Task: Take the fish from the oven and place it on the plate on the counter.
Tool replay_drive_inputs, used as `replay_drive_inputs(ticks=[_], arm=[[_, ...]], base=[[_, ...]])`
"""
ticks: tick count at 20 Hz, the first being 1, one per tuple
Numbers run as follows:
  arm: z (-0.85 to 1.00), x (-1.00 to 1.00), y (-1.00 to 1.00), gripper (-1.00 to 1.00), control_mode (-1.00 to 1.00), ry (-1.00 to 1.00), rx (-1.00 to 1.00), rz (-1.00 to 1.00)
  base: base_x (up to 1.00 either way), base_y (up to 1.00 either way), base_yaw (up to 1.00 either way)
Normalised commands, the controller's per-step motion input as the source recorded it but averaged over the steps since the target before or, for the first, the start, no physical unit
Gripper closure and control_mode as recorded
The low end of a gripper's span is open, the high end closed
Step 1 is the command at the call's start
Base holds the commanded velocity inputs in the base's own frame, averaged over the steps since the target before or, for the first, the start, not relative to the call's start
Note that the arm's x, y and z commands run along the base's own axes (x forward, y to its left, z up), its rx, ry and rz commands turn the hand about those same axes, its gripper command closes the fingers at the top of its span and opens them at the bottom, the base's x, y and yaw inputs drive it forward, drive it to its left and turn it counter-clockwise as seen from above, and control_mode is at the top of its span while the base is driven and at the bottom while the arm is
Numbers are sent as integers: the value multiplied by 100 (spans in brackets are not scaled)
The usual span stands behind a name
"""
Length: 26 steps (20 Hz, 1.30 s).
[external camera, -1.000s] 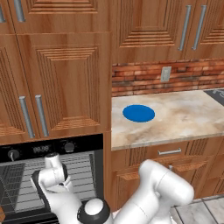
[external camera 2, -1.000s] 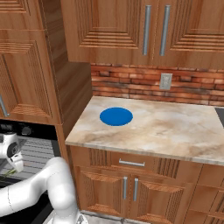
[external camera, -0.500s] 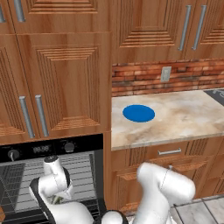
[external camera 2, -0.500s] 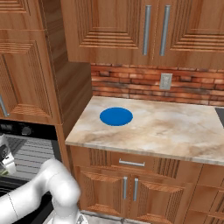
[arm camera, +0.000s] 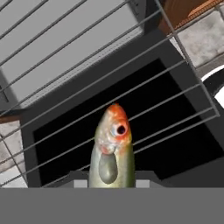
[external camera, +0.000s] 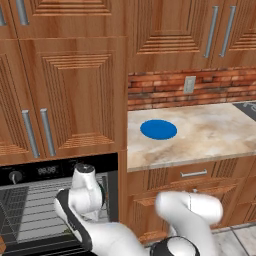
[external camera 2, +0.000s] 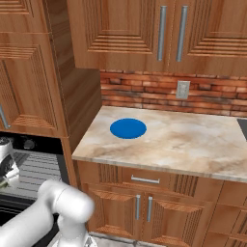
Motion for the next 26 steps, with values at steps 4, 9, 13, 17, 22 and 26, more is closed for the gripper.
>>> replay_drive_inputs(ticks=[4, 9, 13, 17, 22, 26], arm=[[100, -30, -69, 100, -100, 0, 20, 0], [100, -25, -67, 100, -100, 1, 17, 1], [100, -29, -61, 100, -100, 1, 14, 1], [100, -52, -61, 100, -100, 0, 13, 4], [92, -66, -59, 100, -100, 0, 12, 5], [86, -57, -58, 100, -100, 0, 6, 4]], base=[[0, 0, 0], [0, 0, 0], [0, 0, 0], [0, 0, 0], [0, 0, 0], [0, 0, 0]])
